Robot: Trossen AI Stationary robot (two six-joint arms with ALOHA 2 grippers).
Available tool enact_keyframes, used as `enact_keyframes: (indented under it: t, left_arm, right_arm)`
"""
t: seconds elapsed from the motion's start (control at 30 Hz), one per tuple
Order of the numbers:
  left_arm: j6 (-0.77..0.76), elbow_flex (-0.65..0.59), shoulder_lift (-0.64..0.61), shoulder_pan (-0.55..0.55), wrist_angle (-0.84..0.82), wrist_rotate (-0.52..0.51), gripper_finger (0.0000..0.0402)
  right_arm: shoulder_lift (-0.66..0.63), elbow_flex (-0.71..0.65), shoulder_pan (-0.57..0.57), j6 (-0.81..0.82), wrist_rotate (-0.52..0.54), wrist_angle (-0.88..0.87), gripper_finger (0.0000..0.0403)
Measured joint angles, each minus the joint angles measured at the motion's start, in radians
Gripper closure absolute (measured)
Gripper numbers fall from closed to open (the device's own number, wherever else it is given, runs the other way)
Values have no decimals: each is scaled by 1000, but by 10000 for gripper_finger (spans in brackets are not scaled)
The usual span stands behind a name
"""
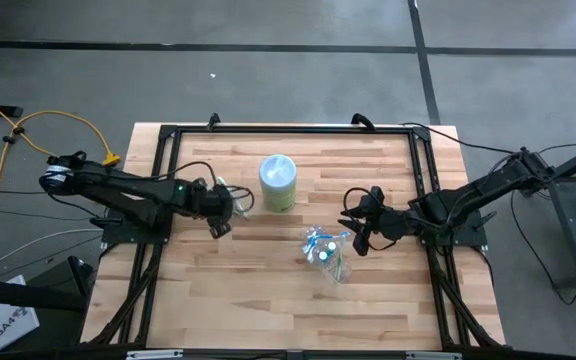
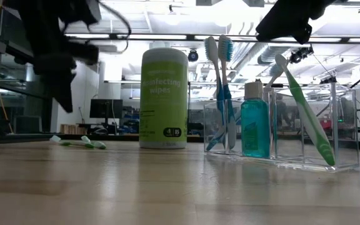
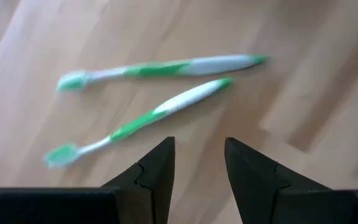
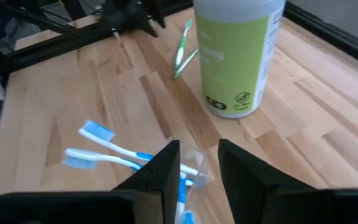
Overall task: Pick & Place toothbrushing station
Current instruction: Put the bottom green toothbrush into the transparent organizer
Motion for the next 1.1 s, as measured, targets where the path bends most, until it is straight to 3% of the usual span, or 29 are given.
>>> enact_keyframes:
  t: [0.2, 0.6, 0.93, 1.1]
  left_arm:
    - [-64, -66, 0, 138, -1, 49, 269]
    - [415, -71, 0, 157, 66, 90, 269]
    - [630, -79, 0, 217, 59, 81, 269]
    - [678, -80, 0, 287, 60, 133, 269]
  right_arm:
    - [0, 0, 1, 2, -12, 7, 302]
    - [0, 0, 1, -1, -34, 2, 302]
    - [0, 0, 1, 23, -44, 1, 302]
    - [0, 0, 1, 45, -82, 2, 302]
